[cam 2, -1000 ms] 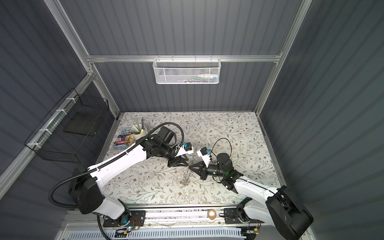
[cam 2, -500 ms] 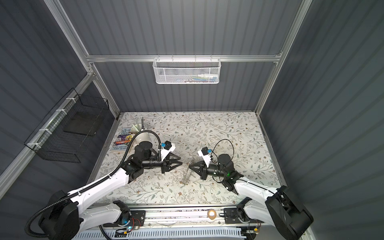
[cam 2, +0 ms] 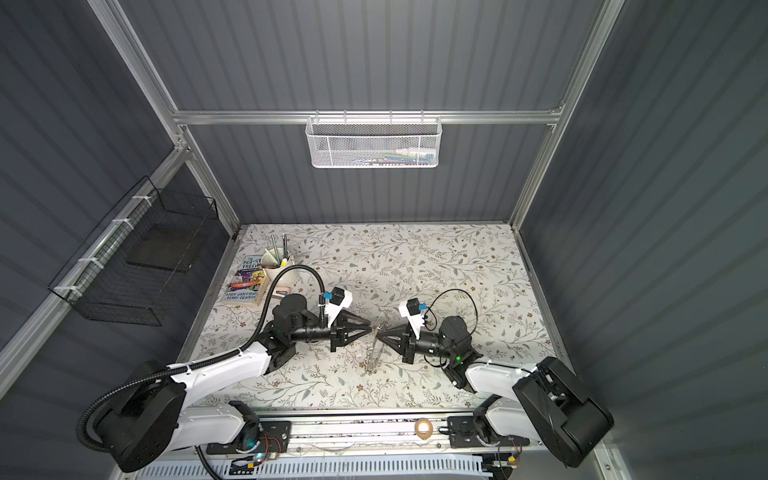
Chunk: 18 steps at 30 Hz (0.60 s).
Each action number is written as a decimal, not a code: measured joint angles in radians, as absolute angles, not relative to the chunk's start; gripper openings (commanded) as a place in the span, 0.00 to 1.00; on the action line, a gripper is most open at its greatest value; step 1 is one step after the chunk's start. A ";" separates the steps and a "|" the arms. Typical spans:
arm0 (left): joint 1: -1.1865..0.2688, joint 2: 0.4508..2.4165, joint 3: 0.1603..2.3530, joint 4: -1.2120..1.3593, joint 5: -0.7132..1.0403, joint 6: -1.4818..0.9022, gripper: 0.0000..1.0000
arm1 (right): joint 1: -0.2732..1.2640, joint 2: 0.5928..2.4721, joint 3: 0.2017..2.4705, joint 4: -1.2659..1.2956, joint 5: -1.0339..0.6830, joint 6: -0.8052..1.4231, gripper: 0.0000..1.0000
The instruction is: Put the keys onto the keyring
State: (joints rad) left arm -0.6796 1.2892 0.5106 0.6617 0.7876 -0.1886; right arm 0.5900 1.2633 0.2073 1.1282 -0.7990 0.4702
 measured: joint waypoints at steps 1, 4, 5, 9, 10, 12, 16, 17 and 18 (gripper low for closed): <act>-0.683 1.290 0.506 0.673 0.790 -0.188 0.23 | 0.590 1.267 0.207 1.141 -0.801 0.472 0.00; -0.693 1.291 0.503 0.689 0.802 -0.188 0.21 | 0.590 1.268 0.207 1.169 -0.805 0.479 0.00; -0.695 1.292 0.503 0.694 0.806 -0.187 0.19 | 0.590 1.269 0.207 1.175 -0.806 0.480 0.00; -0.706 1.306 0.503 0.698 0.814 -0.187 0.16 | 0.590 1.269 0.207 1.187 -0.809 0.486 0.00; -0.707 1.311 0.503 0.698 0.814 -0.186 0.14 | 0.590 1.269 0.207 1.189 -0.809 0.487 0.00; -0.707 1.318 0.503 0.698 0.817 -0.184 0.12 | 0.590 1.269 0.207 1.190 -0.809 0.489 0.00; -0.708 1.331 0.503 0.698 0.821 -0.184 0.10 | 0.590 1.269 0.207 1.190 -0.809 0.490 0.00; -0.708 1.333 0.503 0.698 0.823 -0.184 0.10 | 0.590 1.269 0.207 1.190 -0.809 0.490 0.00; -0.708 1.334 0.503 0.699 0.825 -0.184 0.10 | 0.590 1.269 0.207 1.190 -0.809 0.490 0.00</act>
State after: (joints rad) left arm -0.7082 1.3338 0.5034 0.6991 0.8246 -0.1841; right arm 0.5900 1.2690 0.2073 1.1896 -0.8093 0.4900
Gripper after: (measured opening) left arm 0.101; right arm 0.050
